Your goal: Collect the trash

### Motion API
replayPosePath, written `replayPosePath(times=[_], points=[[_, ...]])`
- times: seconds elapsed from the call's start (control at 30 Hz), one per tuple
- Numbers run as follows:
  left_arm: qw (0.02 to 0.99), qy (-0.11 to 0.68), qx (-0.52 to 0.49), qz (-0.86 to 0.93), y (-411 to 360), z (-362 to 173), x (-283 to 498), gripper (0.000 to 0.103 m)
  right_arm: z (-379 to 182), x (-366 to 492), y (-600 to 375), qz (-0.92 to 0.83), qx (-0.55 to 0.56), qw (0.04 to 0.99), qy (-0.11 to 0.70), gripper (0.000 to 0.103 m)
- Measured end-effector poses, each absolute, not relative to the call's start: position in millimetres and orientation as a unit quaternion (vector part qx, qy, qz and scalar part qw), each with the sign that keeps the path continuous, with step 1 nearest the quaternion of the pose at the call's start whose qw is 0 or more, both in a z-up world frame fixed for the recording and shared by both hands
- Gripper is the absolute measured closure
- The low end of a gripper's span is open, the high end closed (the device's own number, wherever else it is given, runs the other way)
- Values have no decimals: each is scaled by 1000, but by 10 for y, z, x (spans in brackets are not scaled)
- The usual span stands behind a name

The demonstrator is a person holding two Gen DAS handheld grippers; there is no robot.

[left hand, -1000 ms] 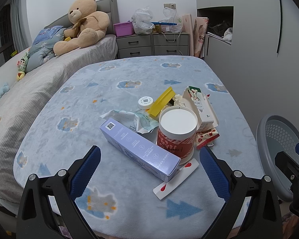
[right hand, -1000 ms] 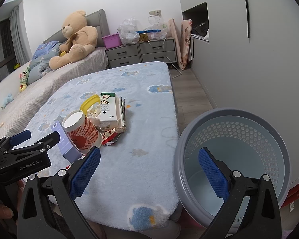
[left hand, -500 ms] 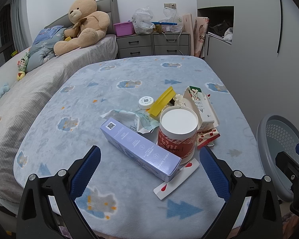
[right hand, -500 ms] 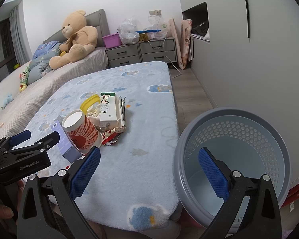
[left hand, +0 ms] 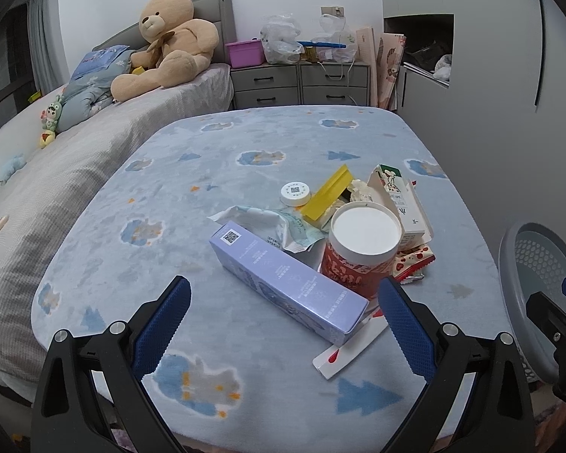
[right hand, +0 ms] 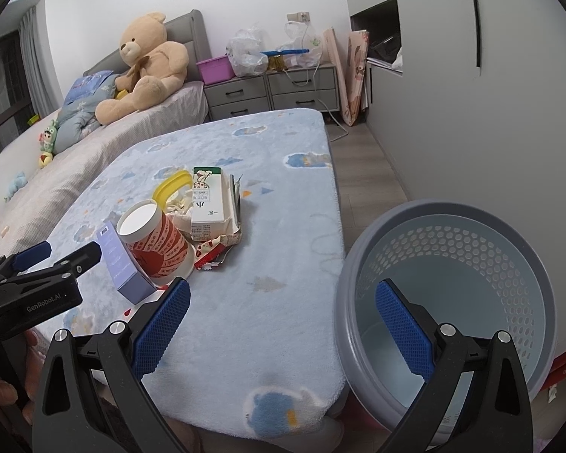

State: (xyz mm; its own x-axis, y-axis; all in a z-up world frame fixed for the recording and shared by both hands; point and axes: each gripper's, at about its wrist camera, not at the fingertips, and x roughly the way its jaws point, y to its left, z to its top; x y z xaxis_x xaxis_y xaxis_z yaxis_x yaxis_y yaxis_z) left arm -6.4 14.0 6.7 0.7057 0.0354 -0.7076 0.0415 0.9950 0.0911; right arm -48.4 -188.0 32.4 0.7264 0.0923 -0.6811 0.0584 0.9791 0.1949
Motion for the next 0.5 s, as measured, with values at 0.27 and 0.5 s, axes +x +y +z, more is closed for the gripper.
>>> replayPosePath(times=[0.27,0.5], points=[[922,386,30,10,392,51,2,8,332,-291,-1720,50,92,921,376,6],[918,394,41,-12,353,-56,24,8,276,-254,-1727,43,101,915,389,6]])
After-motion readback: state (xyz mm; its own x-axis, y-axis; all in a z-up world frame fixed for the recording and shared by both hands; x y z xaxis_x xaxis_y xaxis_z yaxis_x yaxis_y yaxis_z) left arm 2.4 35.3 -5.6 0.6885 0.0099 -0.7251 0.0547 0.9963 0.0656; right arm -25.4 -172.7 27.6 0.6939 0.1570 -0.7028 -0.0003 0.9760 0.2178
